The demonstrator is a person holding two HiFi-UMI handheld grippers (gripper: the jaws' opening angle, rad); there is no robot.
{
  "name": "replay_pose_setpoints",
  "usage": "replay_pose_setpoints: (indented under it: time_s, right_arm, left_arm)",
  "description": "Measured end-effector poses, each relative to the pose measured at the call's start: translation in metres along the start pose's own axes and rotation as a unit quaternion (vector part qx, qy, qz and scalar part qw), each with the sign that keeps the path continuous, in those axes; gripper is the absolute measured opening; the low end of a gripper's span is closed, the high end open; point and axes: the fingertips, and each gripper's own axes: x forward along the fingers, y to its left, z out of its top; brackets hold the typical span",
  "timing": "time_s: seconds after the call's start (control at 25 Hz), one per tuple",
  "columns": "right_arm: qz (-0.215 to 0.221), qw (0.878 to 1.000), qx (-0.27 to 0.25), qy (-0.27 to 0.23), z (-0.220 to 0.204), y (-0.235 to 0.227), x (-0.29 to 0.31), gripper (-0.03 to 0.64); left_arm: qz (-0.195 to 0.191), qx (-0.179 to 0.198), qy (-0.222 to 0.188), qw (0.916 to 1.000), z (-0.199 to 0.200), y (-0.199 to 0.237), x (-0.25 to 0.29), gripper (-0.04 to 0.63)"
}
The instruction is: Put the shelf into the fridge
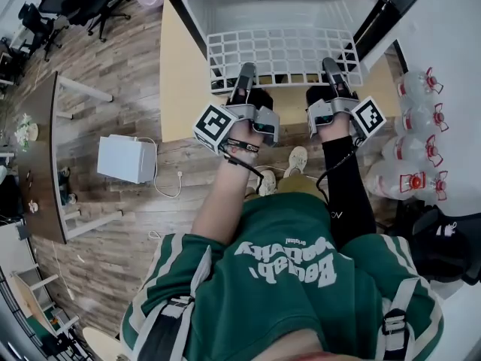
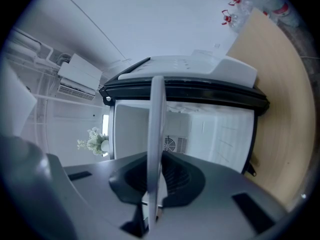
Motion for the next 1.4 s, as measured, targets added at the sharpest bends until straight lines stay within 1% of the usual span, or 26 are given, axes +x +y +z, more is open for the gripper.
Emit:
replay_pose_setpoints:
  time_s: [0.36, 0.56, 0.84, 1.4]
  right_arm:
    - [-0.006, 1.000, 0.002, 0.006, 0.001, -0.001, 0.006, 0.032]
    - [-0.004, 1.000, 0.004, 0.010, 0.001, -0.001, 0.011, 0.032]
    - [-0.002, 1.000, 0.006, 0.015, 0.001, -0.003, 0.011, 0.032]
    - [-0.001, 1.000, 0.009, 0.011, 0.005, -0.008, 0.028, 0.032]
  left_arm:
    - [0.004, 0.002, 0.002, 1.0000, 0.002, 0.001, 0.006, 0.023]
    - [0.005, -0.005, 0.000, 1.0000, 0.003, 0.001, 0.008, 0.023]
    - [0.011, 0.004, 0.003, 0.9999, 0.003, 0.004, 0.008, 0.021]
    - [0.010, 0.005, 0.005, 0.9999, 0.008, 0.008, 0.023, 0.023]
